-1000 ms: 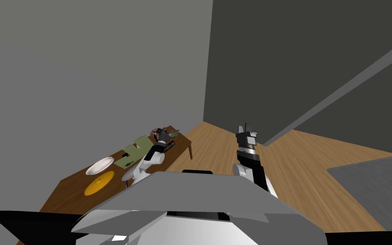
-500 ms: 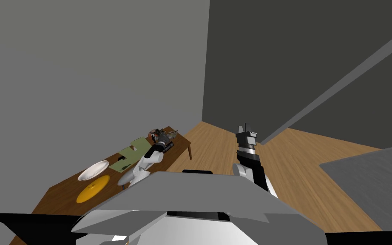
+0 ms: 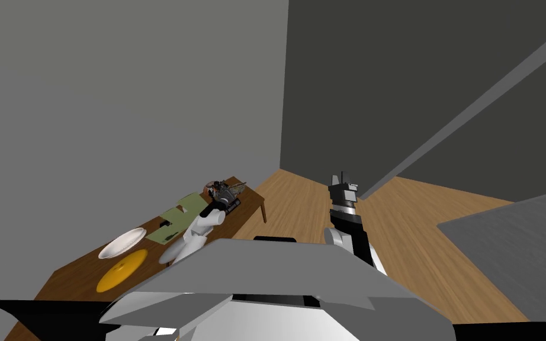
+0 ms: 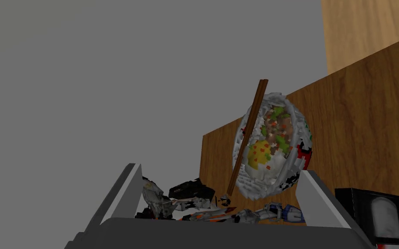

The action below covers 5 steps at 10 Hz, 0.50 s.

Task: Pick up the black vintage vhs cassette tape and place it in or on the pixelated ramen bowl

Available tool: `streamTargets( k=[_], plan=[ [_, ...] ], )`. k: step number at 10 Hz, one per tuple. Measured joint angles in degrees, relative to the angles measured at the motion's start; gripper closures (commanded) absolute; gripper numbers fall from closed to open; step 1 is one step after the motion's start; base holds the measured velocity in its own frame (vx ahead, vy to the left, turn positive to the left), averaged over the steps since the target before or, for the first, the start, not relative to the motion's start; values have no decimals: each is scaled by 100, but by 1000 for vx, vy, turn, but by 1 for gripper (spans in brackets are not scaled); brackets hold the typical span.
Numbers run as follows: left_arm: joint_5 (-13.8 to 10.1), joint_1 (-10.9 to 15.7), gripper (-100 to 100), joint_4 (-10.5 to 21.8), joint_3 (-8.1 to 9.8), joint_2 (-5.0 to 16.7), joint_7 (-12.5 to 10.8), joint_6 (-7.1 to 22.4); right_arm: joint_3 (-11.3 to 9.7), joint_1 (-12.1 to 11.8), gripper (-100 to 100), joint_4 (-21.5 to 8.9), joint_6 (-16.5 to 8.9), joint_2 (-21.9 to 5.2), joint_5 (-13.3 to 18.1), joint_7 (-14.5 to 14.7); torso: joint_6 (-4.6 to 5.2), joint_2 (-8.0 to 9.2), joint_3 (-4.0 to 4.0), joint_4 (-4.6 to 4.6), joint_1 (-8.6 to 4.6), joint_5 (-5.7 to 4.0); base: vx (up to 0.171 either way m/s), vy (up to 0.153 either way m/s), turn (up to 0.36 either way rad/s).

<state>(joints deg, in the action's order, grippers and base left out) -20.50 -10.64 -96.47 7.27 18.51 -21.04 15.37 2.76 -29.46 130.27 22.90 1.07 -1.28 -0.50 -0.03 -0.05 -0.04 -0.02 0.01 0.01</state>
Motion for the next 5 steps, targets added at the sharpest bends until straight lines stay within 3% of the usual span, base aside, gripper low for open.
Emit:
streamTargets(
  k=[3,5],
  plan=[
    [-277,174,-100,437,101,209,-120,464,0,0,0,0,0,0,0,0,1,-1,0,0,1,0,13,4,-53],
    [-329,242,-100,566,138,240,-157,749,0,0,0,0,0,0,0,0,-1,2,2,1,-1,-1,4,1,-32]
  ],
)
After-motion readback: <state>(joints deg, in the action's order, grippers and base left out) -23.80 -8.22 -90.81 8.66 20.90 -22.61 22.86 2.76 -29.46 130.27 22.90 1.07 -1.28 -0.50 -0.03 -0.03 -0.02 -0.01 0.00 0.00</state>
